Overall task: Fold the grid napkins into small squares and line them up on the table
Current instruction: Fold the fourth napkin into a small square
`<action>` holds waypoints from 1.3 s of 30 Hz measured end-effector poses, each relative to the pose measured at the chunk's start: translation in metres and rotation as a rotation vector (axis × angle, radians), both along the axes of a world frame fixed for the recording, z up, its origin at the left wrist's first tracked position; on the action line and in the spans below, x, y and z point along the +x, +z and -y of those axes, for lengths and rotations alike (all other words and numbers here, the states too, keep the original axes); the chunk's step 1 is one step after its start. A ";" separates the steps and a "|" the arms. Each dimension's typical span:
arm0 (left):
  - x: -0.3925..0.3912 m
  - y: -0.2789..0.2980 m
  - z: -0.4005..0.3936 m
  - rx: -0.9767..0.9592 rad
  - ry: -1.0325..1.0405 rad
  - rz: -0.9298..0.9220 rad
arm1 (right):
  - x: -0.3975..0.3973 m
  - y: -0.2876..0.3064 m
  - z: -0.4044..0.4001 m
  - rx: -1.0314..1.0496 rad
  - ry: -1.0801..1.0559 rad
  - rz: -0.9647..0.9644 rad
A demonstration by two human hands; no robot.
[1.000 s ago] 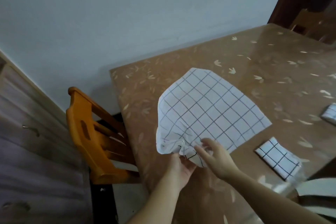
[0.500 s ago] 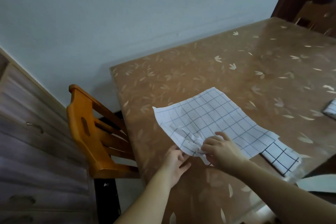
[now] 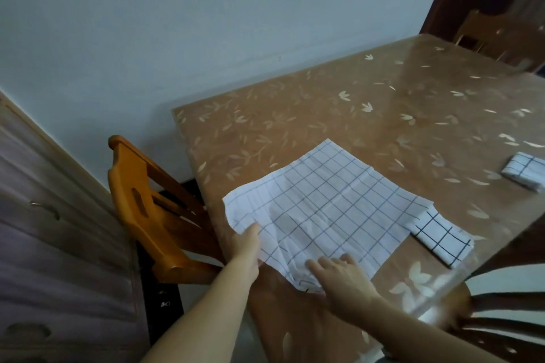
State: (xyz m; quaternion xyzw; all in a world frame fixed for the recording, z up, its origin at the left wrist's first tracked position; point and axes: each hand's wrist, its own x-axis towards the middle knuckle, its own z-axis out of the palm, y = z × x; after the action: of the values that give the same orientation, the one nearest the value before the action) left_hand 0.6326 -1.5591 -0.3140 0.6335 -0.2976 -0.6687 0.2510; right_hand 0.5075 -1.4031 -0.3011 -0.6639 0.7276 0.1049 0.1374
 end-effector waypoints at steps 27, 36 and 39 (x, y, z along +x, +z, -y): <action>0.031 0.084 0.003 -1.019 -0.779 0.208 | -0.081 0.100 0.010 -0.111 -0.700 0.246; -0.004 0.037 -0.015 -1.523 -1.452 0.435 | -0.140 0.088 0.044 -0.288 -0.859 0.266; -0.018 0.028 -0.012 -1.237 -1.597 0.601 | -0.157 0.068 0.061 -0.379 -0.986 0.338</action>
State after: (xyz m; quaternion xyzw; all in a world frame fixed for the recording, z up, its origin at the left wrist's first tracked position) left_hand 0.6143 -1.5467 -0.2855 0.1547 -0.9678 -0.1870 -0.0667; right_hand 0.3505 -1.4638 -0.2334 -0.2653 0.9261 -0.2127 0.1634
